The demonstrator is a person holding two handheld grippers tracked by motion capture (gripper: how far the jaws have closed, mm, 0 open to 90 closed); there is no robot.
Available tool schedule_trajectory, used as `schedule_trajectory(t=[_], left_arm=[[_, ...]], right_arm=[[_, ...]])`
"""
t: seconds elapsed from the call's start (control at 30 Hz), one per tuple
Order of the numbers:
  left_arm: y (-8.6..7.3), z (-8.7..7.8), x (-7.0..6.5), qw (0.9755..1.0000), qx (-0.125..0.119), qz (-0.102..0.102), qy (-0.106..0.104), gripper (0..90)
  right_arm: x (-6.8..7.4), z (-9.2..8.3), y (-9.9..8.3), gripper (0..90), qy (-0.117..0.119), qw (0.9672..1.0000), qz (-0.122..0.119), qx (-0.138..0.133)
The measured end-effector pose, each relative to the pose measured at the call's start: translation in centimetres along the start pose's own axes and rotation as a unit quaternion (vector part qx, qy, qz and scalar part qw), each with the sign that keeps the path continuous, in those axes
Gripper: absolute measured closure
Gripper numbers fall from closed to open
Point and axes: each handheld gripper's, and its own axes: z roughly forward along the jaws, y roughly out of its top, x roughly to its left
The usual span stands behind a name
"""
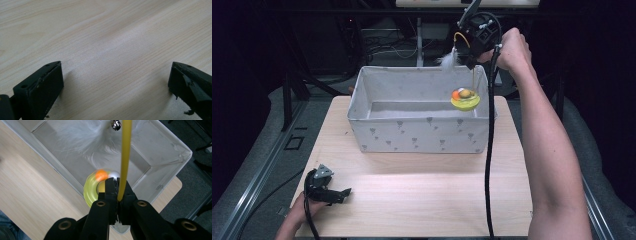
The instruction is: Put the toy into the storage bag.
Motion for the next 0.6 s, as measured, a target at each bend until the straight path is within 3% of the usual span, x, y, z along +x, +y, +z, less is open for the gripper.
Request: schedule_trajectory(t=[0.6], left_arm=[[0.0, 0.0, 0.0, 1.0, 0.0, 0.0, 0.0, 0.0]], right_arm=[[-1.0, 2.6, -0.8, 88.0, -0.007, 0.9997, 0.001, 0.023]])
